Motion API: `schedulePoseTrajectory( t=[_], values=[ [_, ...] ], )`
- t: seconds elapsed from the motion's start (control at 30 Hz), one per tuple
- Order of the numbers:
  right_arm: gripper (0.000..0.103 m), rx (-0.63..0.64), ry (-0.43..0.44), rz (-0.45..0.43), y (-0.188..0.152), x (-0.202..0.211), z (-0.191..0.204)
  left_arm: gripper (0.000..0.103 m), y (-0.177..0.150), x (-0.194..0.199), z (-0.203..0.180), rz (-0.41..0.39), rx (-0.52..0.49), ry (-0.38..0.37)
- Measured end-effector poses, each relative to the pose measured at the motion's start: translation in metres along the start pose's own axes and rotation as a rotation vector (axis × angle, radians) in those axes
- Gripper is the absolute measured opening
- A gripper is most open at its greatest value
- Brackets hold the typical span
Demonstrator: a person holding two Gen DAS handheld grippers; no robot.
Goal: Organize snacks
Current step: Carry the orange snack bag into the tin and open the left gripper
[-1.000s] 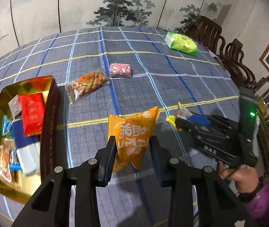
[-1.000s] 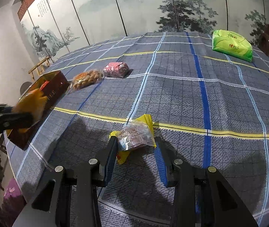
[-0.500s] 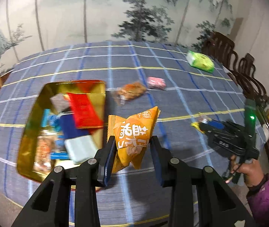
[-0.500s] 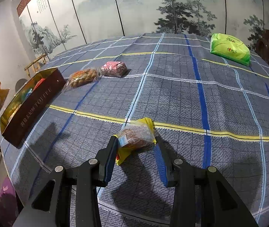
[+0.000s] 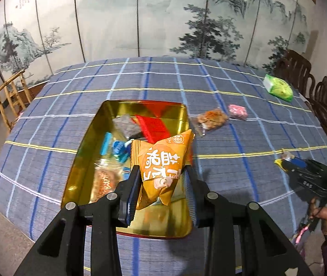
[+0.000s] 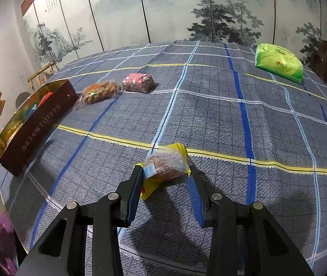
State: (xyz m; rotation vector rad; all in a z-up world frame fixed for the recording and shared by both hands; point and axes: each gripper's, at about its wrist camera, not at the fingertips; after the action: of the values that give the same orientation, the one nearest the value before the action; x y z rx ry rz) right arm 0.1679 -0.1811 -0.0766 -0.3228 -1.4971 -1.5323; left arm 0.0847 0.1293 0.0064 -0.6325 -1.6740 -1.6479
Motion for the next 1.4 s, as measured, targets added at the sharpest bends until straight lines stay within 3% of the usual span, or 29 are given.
schedulePoseTrajectory(
  t=[0.63,1.4],
  values=[
    [0.040,0.001,-0.001,0.000,0.000,0.000,0.001,0.033,-0.009,-0.030,0.024,0.036,0.023,0.080],
    [0.040,0.002,-0.003,0.000,0.000,-0.001,0.001,0.034,-0.014,-0.043,0.035,0.051,0.026,0.119]
  ],
)
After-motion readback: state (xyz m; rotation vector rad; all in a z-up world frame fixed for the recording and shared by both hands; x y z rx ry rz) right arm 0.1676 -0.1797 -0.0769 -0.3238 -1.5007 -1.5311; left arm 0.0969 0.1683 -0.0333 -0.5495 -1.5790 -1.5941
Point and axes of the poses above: each gripper's, at about its wrist camera, not at the fingertips, and x roughly against the way its jaws point, z to its left, y to its top, and after that the axes turned 5 degrees about y, right-handed
